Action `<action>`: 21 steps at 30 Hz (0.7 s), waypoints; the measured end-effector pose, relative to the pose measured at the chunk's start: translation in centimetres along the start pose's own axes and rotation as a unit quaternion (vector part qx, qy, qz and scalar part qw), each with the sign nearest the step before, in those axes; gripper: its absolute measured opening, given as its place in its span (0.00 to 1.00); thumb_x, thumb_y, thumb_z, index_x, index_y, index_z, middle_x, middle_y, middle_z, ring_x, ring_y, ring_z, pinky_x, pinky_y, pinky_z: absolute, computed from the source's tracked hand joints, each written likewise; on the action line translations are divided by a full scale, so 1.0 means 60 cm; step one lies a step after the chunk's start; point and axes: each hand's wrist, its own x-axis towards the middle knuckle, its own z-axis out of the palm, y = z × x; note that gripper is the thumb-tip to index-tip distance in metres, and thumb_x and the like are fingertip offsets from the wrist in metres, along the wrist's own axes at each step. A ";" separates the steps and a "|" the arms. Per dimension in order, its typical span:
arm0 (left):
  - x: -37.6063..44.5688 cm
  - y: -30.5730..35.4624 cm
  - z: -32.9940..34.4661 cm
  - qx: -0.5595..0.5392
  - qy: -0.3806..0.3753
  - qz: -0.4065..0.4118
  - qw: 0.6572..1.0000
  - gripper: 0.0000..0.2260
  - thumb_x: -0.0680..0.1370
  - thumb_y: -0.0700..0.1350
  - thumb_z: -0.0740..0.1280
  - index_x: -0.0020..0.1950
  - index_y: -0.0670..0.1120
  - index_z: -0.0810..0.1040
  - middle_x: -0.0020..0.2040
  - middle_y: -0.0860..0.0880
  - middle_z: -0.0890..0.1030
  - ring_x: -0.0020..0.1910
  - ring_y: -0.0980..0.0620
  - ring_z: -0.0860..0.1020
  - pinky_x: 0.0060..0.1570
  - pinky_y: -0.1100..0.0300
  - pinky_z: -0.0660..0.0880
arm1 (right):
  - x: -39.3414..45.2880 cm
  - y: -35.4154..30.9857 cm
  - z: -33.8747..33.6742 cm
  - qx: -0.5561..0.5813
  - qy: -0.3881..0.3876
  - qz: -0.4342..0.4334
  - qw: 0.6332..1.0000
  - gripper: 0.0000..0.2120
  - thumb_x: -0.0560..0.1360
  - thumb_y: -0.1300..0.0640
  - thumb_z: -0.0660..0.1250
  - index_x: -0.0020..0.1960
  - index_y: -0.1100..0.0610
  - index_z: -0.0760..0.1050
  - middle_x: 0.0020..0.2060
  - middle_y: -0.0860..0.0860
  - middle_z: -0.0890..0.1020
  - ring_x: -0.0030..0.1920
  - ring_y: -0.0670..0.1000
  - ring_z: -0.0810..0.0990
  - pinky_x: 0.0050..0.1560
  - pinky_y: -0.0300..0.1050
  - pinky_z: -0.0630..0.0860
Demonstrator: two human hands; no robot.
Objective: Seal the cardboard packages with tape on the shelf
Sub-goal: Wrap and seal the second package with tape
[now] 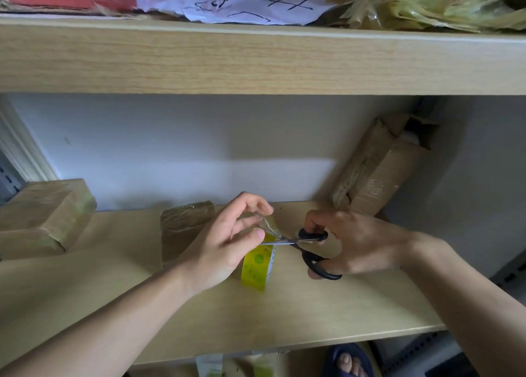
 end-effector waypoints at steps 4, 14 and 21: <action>0.002 0.003 0.009 0.017 0.058 0.022 0.998 0.04 0.79 0.49 0.68 0.52 0.51 0.80 0.57 0.50 0.82 0.63 0.53 0.79 0.64 0.57 0.75 | 0.001 0.002 0.002 -0.033 0.017 0.002 0.999 0.19 0.66 0.38 0.76 0.49 0.44 0.71 0.44 0.40 0.78 0.45 0.41 0.76 0.42 0.39 0.74; 0.013 0.056 -0.013 -0.115 0.222 0.101 0.963 0.05 0.77 0.43 0.69 0.47 0.51 0.84 0.50 0.55 0.85 0.54 0.60 0.80 0.56 0.68 0.74 | 0.011 0.070 0.013 -0.060 0.092 0.117 0.987 0.16 0.67 0.36 0.73 0.46 0.44 0.74 0.41 0.42 0.80 0.42 0.44 0.79 0.41 0.44 0.79; 0.000 0.042 -0.021 -0.094 0.232 -0.008 0.968 0.17 0.76 0.29 0.70 0.58 0.48 0.80 0.42 0.50 0.82 0.42 0.53 0.78 0.49 0.62 0.76 | 0.036 0.080 0.044 0.009 0.200 0.152 0.968 0.13 0.72 0.49 0.78 0.42 0.50 0.74 0.38 0.45 0.79 0.35 0.43 0.75 0.28 0.33 0.66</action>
